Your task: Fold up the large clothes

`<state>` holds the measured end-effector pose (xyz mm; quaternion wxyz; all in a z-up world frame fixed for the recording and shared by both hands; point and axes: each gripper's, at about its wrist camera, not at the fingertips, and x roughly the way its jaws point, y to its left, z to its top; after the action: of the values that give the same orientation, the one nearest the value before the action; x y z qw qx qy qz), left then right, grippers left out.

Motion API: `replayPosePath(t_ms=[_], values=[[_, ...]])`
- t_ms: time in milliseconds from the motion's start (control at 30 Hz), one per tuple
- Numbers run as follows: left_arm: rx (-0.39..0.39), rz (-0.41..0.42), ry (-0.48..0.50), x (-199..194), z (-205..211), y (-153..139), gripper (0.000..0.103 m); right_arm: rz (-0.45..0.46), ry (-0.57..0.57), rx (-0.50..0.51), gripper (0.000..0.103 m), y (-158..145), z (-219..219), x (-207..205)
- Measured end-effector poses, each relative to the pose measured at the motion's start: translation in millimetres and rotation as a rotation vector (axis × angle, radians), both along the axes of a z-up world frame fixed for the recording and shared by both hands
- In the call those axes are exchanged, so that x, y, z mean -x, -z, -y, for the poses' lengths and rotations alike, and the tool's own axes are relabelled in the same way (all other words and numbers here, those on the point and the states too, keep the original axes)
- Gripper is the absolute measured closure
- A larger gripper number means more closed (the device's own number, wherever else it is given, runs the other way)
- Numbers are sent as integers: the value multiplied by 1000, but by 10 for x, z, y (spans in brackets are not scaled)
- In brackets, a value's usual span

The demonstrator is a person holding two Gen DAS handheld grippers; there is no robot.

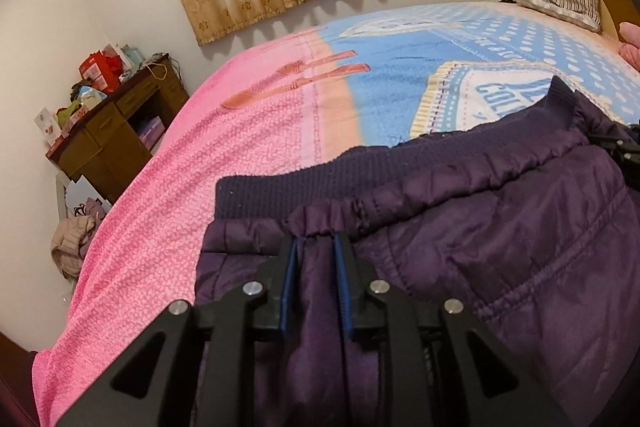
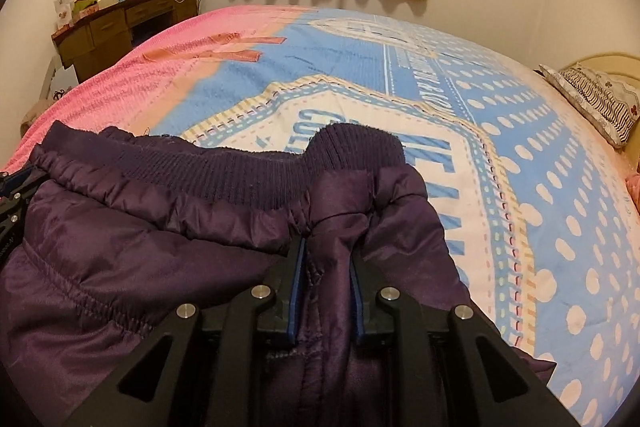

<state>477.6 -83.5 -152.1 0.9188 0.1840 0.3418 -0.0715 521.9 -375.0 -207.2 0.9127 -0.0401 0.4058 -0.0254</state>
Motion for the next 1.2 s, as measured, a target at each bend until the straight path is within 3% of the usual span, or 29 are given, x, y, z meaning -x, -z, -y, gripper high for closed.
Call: replayPosePath(t_ms=[400, 533, 600, 667, 733, 800, 833, 900, 1000, 1100, 1200], values=[[-18, -6, -16, -34, 24, 31, 73, 7, 13, -7, 81, 45, 20, 38], [-50, 21, -59, -15, 39, 29, 56, 10, 20, 25, 78, 42, -17, 39], [-47, 26, -82, -14, 24, -26, 47, -2, 20, 31, 72, 1, -20, 28], [-11, 26, -105, 17, -53, -163, 37, -10, 57, 19, 58, -144, 27, 79], [89, 49, -126, 107, -167, -394, 28, 70, 94, -23, 55, -372, 37, 261], [202, 85, -170, 220, -245, -604, 14, 140, 97, -34, 36, -547, -69, 440], [256, 96, -171, 286, -227, -678, 10, 159, 74, -41, 34, -586, -164, 524], [280, 82, -142, 356, -79, -661, 5, 157, 15, -5, 33, -529, -380, 631], [167, 80, -108, 418, 266, -397, 5, 99, -26, 89, 33, -262, -560, 635], [42, 40, -108, 374, 433, -26, 4, 105, -19, 29, 30, -97, -448, 670], [40, 17, -139, 323, 421, 59, 0, 75, -25, 14, 29, 4, -424, 634]])
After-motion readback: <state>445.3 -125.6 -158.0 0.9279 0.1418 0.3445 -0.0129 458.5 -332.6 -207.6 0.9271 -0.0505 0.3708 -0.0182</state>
